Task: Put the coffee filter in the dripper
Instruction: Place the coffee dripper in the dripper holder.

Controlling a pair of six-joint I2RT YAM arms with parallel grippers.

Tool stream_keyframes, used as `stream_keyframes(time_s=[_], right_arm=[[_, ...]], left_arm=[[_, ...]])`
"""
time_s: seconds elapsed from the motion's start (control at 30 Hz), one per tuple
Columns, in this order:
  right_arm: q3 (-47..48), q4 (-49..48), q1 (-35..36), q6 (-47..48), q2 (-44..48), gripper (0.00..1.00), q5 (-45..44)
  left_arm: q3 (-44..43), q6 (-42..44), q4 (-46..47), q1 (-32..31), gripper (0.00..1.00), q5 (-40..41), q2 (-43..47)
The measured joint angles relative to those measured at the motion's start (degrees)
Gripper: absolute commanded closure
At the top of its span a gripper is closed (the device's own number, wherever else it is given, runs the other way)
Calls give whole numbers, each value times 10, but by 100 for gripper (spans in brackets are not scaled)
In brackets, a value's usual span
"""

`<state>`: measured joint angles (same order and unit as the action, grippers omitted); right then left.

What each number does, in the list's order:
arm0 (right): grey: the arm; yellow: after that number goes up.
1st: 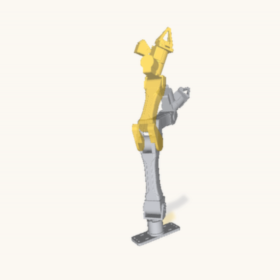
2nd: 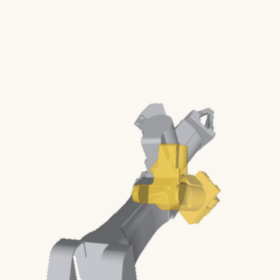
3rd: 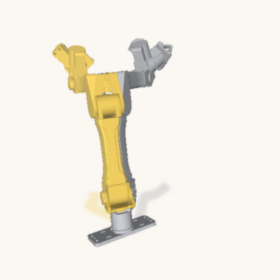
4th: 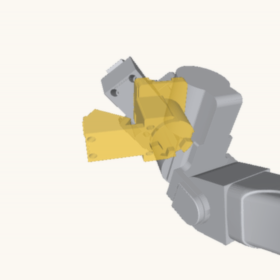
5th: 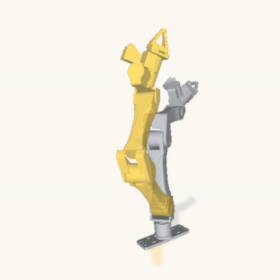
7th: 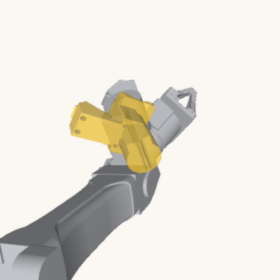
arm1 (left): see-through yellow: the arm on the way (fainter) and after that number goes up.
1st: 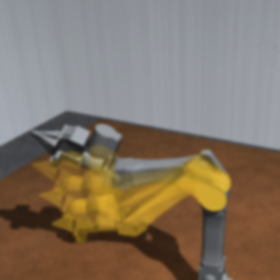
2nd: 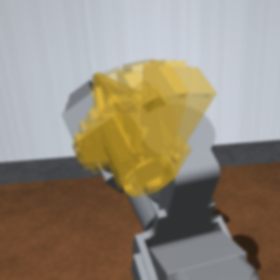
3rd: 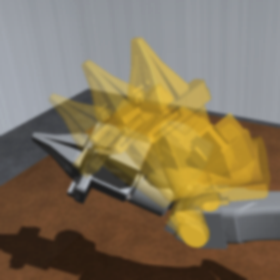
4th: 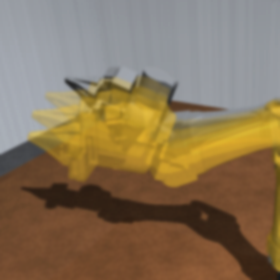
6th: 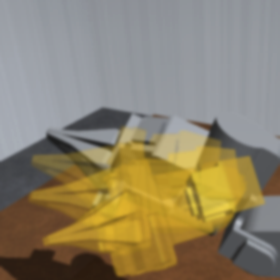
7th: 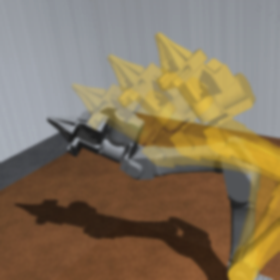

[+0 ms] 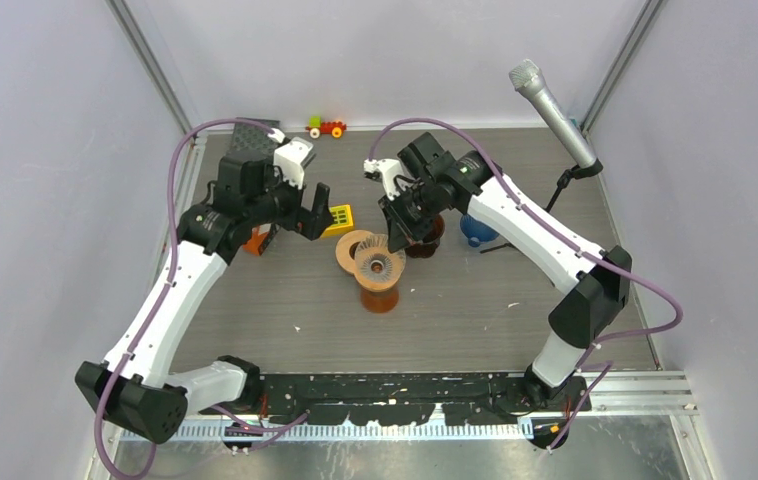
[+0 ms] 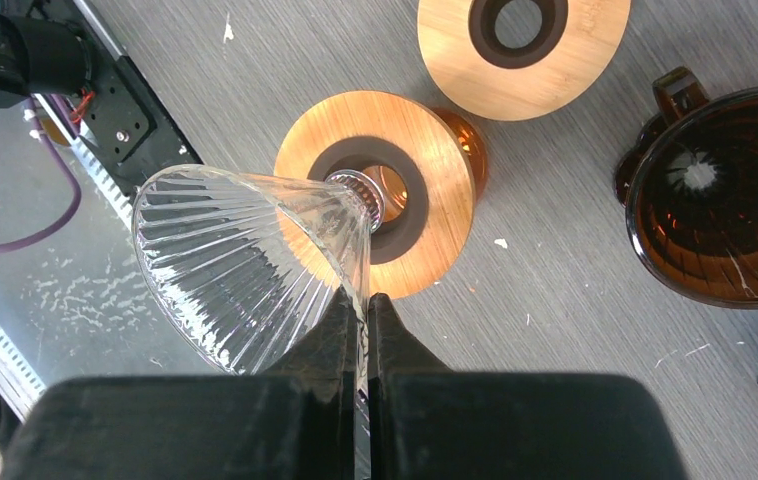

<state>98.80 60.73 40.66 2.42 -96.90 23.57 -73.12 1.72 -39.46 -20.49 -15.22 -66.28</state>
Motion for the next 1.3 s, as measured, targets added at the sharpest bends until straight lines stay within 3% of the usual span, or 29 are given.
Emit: stream_keyframes(time_s=[0.4,0.73,1.3], right_arm=[[8,13,0,-2,-25,99,-12],[36,23,0,-11,-59,100,-14],[71,49,0,-11,-84,99,-16]], left_arm=[[28,-1,3,0,5,-32,6],[52,-88,3,0,24,-145,-19],[54,-141,11,-50,65,-190,-107]])
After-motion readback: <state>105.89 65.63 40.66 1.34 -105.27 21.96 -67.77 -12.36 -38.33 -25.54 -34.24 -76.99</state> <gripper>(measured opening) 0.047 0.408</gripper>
